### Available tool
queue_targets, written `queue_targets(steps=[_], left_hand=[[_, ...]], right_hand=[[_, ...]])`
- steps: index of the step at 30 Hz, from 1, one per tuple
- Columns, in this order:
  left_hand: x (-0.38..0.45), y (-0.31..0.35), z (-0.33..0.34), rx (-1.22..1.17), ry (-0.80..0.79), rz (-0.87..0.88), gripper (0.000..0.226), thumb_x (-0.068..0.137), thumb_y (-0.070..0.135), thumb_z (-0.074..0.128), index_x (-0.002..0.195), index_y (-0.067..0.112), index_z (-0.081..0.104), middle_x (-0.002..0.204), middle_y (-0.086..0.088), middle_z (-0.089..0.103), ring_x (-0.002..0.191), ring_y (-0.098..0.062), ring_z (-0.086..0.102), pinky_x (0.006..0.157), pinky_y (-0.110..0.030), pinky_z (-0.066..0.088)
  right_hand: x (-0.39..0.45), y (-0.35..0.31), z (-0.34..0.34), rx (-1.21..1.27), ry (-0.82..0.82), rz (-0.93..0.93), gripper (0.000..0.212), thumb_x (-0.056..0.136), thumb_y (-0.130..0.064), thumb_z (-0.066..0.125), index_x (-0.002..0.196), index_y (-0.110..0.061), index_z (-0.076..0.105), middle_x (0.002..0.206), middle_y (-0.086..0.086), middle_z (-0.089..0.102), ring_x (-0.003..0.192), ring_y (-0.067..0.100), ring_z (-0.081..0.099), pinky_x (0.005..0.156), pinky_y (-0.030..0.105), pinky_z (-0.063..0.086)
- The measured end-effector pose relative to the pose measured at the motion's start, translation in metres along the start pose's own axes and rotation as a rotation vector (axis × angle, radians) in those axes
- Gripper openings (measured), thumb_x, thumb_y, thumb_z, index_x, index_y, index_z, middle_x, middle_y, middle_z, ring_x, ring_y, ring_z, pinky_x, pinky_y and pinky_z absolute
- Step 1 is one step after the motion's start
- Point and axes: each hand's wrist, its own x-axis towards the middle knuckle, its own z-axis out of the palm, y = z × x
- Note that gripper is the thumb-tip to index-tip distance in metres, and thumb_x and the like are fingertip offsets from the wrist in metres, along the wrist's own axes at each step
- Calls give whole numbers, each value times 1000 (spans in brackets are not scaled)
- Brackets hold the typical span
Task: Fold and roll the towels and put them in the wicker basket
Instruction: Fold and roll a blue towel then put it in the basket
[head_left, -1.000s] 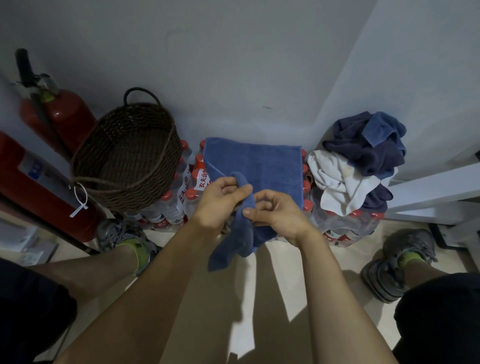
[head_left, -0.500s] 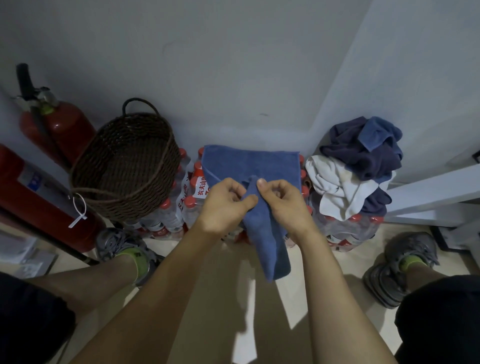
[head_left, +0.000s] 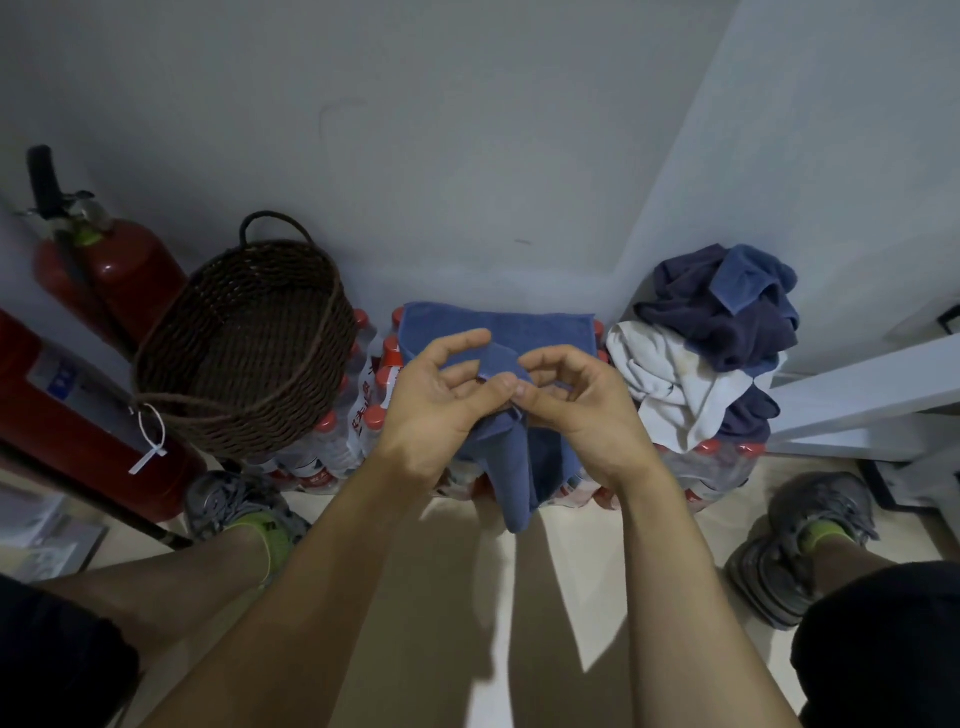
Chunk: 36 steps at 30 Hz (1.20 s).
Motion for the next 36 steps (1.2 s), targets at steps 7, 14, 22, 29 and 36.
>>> queue_targets(steps=[7, 14, 22, 29, 36], left_hand=[[3, 12, -11, 545, 26, 168, 16, 85, 19, 73, 101, 24, 74, 78, -2, 73, 70, -14, 68, 68, -17, 52], [5, 16, -14, 801, 76, 223, 7, 86, 29, 72, 88, 23, 74, 80, 3, 67, 72, -12, 62, 66, -17, 47], [6, 20, -12, 620, 152, 102, 44, 97, 40, 51, 68, 6, 52, 58, 1, 48, 53, -12, 43, 57, -30, 39], [5, 22, -9, 482, 38, 51, 39, 100, 40, 43, 75, 11, 54, 67, -10, 49, 61, -20, 48, 64, -40, 45], [10, 21, -33, 786, -234, 65, 46, 90, 60, 44, 72, 20, 60, 57, 8, 50, 53, -3, 46, 52, -18, 39]], right_hand=[[1, -5, 1, -90, 18, 25, 5, 92, -13, 66, 92, -11, 71, 87, 14, 72, 86, 31, 71, 78, 46, 60], [0, -11, 15, -148, -84, 80, 16, 99, -15, 55, 90, -8, 66, 79, 8, 71, 75, 14, 67, 69, 22, 52], [-7, -27, 18, -331, -261, 90, 11, 85, -33, 75, 86, -25, 68, 76, 0, 69, 73, 12, 66, 69, 22, 52], [-3, -24, 12, -462, -151, 148, 13, 101, -24, 53, 101, -20, 65, 94, 17, 71, 93, 34, 67, 86, 50, 54], [-8, -23, 13, -401, -198, 178, 38, 75, -49, 79, 105, -32, 63, 85, -8, 69, 75, 6, 68, 65, 20, 51]])
